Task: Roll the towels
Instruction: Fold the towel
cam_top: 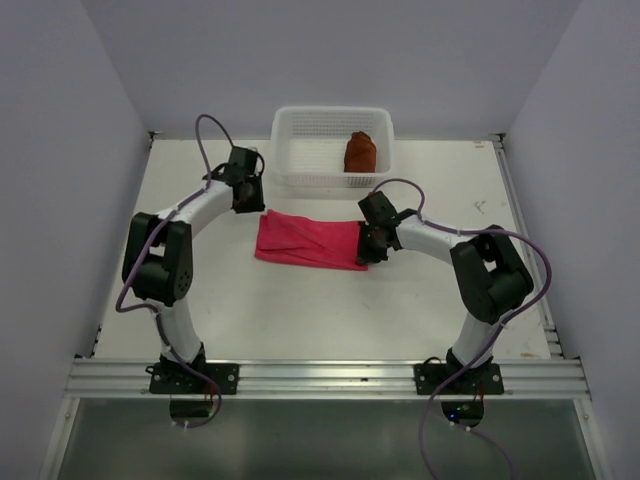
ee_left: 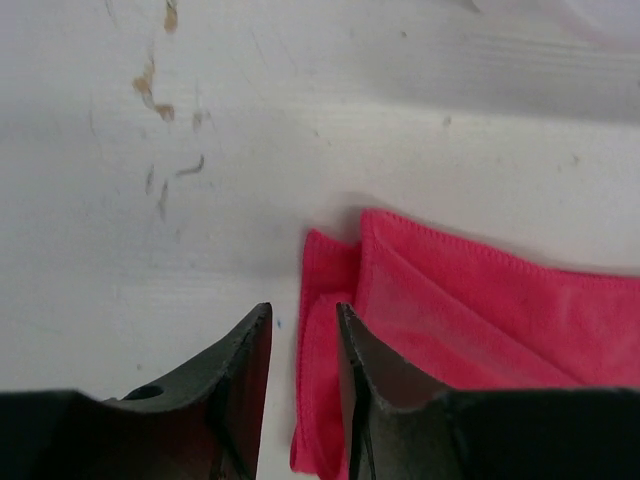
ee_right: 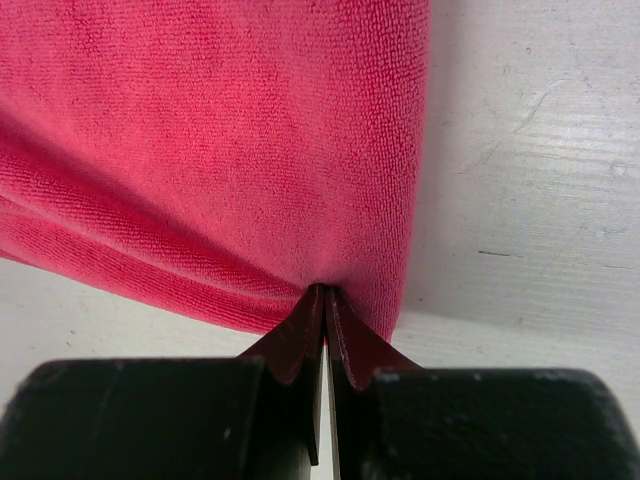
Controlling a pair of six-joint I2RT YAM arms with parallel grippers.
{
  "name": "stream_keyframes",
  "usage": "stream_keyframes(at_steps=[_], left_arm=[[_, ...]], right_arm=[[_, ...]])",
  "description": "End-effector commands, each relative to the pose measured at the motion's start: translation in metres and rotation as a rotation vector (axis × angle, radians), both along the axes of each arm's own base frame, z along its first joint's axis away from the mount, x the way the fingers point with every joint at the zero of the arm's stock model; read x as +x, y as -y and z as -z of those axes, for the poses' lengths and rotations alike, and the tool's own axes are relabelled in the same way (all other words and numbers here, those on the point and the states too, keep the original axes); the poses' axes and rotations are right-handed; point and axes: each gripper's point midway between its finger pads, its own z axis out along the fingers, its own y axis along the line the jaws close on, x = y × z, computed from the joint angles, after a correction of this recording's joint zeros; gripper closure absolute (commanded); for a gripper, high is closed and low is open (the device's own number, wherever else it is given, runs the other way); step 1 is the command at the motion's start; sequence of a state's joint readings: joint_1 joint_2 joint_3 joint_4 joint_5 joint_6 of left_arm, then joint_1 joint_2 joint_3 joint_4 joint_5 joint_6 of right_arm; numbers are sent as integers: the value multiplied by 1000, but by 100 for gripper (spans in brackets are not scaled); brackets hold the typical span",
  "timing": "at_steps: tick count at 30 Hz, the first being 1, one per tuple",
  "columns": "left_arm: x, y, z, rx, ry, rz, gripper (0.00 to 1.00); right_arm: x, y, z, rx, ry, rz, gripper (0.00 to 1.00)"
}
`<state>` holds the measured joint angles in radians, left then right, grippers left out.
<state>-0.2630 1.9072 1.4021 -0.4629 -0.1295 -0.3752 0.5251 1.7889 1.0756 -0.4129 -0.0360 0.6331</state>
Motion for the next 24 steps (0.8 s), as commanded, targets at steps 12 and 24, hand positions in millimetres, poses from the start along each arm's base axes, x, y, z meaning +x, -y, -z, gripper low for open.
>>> stream_keyframes(at_steps=[12,24], left_arm=[[-91,41,-19,-320,-22,149,60],[-105,32,7,-273,-87,124,59]], right_arm=[[-15,28,35,-144,-62,-6,94],[-17,30,37,-144,-67,2,94]])
